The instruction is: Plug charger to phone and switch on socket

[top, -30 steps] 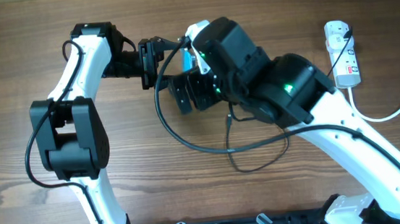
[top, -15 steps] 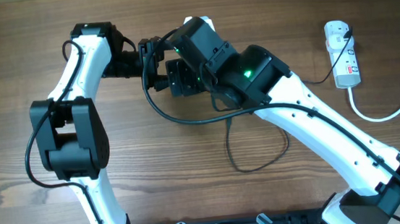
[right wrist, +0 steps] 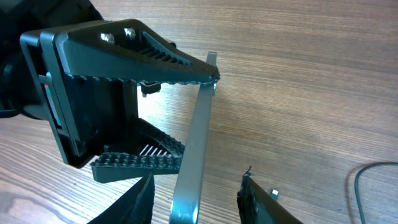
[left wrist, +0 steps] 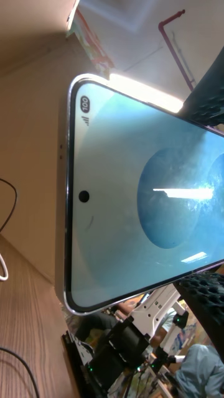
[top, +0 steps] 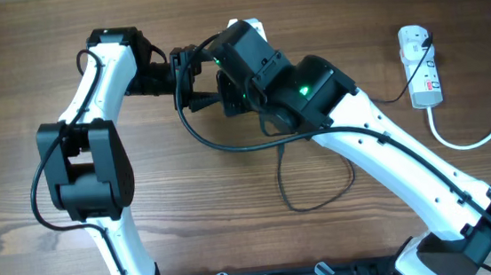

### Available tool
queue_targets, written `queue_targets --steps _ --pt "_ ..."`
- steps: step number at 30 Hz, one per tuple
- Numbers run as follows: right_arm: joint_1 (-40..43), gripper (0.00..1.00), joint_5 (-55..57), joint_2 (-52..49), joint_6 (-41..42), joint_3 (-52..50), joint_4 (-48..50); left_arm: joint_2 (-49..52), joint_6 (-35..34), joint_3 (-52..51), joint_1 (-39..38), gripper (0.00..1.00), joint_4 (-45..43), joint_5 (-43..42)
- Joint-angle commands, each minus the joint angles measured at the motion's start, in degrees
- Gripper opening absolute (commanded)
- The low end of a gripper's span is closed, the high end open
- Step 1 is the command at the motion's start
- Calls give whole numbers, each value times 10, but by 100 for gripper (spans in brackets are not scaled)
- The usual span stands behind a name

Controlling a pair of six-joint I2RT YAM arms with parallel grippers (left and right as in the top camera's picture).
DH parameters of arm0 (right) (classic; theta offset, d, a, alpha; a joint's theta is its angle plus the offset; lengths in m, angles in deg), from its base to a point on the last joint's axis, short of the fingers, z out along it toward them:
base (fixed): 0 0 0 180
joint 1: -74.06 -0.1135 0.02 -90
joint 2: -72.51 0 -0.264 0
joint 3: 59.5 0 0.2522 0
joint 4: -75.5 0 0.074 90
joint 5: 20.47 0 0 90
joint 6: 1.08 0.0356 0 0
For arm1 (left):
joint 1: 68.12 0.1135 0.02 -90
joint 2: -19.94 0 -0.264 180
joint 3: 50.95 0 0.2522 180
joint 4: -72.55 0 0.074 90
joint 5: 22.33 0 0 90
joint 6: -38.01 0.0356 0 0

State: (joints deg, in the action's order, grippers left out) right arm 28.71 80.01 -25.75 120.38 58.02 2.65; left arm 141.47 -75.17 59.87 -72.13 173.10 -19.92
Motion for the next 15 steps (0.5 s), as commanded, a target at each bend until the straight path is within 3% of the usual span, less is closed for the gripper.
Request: queue_targets --steps 1,5,15 --pt "-1 40 -38 12 -2 14 -1 -20 5 10 2 52 0 -28" --pt "-1 32 -39 12 -2 14 0 -20 5 10 2 52 -4 -28" --pt "-1 24 -25 12 0 14 2 -20 5 10 2 52 -21 -28"
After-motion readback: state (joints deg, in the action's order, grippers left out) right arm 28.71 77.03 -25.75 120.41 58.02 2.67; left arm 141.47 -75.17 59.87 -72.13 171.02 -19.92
